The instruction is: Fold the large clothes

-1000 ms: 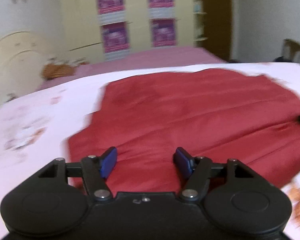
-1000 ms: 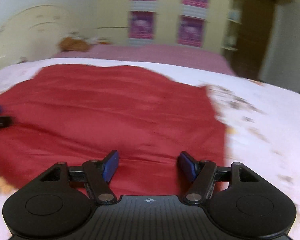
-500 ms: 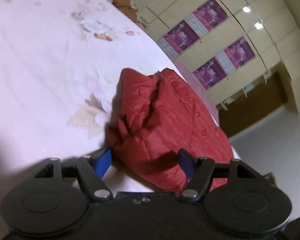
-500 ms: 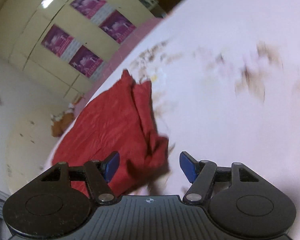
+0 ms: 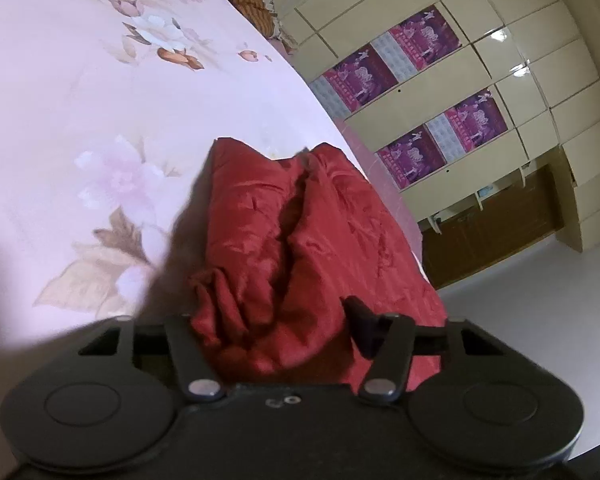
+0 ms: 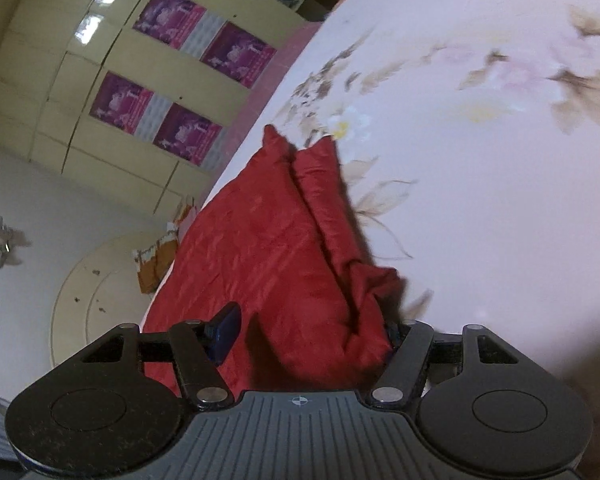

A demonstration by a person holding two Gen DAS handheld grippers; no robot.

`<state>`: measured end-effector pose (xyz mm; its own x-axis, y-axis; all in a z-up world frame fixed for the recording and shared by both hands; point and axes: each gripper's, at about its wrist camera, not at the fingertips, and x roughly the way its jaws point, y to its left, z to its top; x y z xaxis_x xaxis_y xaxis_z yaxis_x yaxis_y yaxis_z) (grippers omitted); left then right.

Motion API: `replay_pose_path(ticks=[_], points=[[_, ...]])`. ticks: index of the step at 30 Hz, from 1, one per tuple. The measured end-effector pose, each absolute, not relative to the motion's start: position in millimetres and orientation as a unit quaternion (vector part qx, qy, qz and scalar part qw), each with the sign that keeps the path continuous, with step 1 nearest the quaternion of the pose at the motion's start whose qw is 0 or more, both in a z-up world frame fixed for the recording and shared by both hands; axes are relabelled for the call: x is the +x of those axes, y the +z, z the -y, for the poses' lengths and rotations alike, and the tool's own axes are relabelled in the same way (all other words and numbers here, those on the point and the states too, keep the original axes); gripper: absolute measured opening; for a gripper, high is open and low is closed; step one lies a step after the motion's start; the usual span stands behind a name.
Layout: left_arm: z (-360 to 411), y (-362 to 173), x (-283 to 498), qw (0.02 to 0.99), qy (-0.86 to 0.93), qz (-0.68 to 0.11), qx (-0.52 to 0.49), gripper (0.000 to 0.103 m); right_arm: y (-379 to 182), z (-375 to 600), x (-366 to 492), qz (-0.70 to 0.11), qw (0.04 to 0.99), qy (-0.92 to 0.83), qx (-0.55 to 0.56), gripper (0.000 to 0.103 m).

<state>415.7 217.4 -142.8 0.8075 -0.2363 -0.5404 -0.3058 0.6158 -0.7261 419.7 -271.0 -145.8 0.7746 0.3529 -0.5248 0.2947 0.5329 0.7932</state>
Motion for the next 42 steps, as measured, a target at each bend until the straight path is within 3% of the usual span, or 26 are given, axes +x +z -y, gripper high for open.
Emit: replay_pose_path(ticks=[3, 5, 11, 21, 42], points=[[-215.9, -141.5, 423.8, 0.850, 0.019, -0.319, -0.418, 0.044, -142.9, 265.0, 432.2, -0.343, 0.818, 0.019, 0.461, 0.063], [-212.9, -137.8, 427.1, 0.857, 0.013, -0.329, -0.395, 0.032, -144.5, 261.4, 439.9, -0.357, 0.818, 0.028, 0.451, 0.034], [-200.1, -117.7, 426.7, 0.880, 0.008, -0.342, -0.331, 0.020, -138.7, 256.8, 439.2, -0.359, 0.825, 0.031, 0.435, 0.020], [-188.4, -92.9, 379.0, 0.887, 0.002, -0.341, -0.312, 0.018, -111.7, 258.7, 403.6, -0.368, 0.837, 0.046, 0.402, 0.018], [-173.4, -94.5, 222.0, 0.875, 0.010, -0.344, -0.342, 0.018, -97.4, 280.7, 262.1, -0.386, 0.829, 0.052, 0.402, 0.018]])
